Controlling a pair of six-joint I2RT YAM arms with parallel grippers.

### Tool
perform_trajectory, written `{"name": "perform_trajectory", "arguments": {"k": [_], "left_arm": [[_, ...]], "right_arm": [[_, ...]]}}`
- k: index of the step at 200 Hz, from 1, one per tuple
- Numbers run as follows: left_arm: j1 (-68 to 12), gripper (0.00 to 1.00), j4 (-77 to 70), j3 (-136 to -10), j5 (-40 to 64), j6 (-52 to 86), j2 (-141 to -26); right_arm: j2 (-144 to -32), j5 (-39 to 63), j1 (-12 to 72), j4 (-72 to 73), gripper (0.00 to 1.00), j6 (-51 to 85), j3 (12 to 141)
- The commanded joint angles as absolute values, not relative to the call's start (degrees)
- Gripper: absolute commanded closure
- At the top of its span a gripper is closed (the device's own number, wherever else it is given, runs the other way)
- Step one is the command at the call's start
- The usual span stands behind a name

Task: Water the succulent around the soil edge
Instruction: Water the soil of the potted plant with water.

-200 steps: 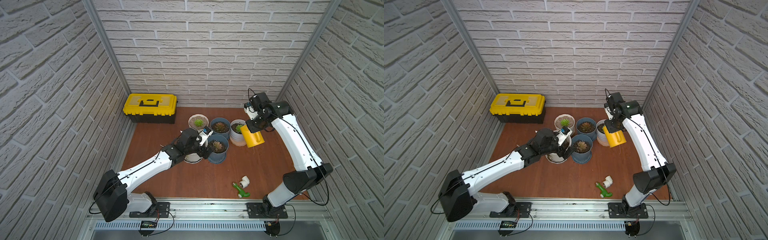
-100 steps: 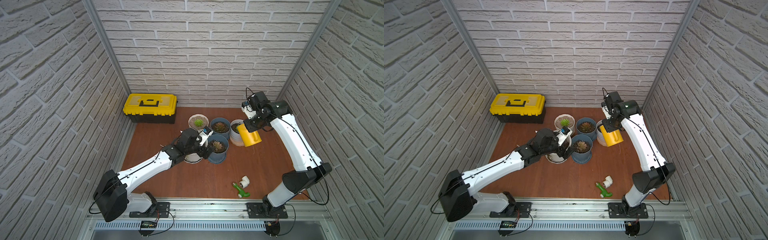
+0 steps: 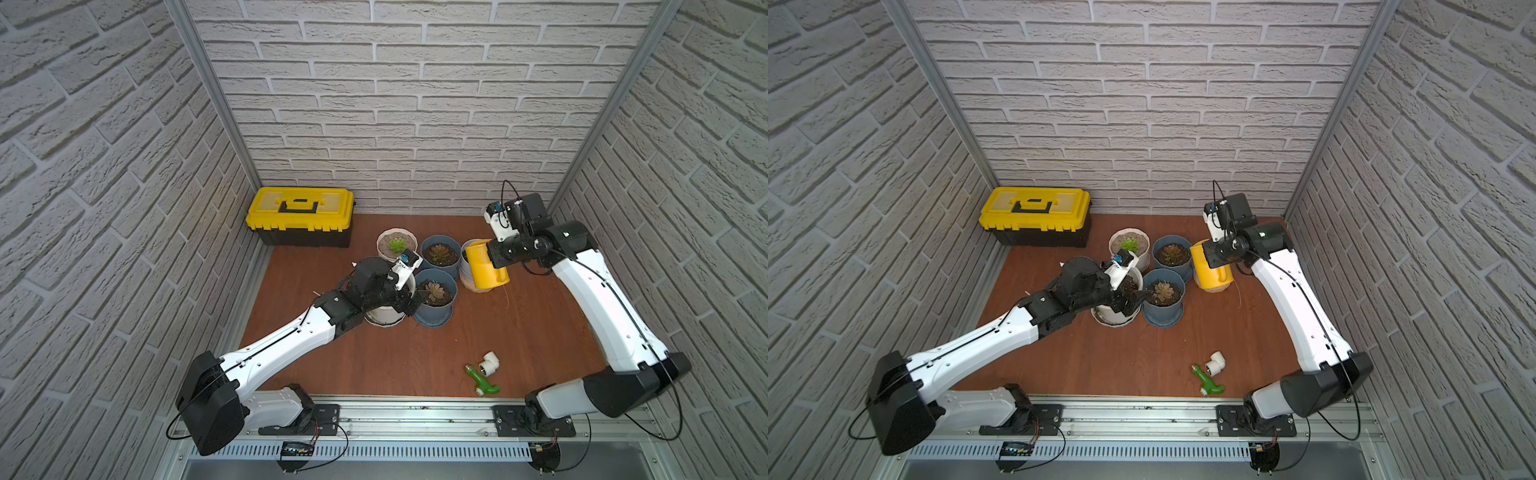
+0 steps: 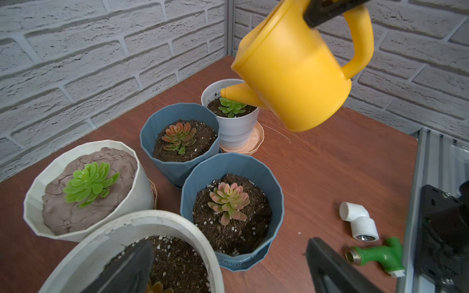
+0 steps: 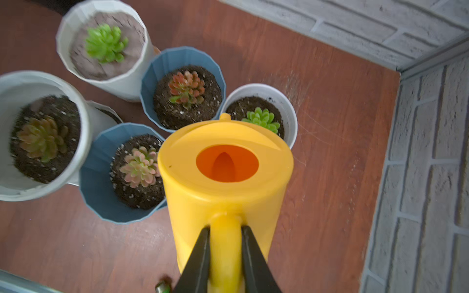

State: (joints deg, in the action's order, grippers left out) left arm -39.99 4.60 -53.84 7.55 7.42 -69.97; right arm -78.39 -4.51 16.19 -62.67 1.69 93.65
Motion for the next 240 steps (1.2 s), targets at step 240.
{"name": "perform_trajectory", "arguments": {"k": [240], "left_arm": [[-40.1, 0.02, -1.0, -35.9, -14.1, 13.2, -48.3]], "right_arm": [[-98.3, -11.1, 29.1, -68.6, 0.97, -13.4, 115.5]]}}
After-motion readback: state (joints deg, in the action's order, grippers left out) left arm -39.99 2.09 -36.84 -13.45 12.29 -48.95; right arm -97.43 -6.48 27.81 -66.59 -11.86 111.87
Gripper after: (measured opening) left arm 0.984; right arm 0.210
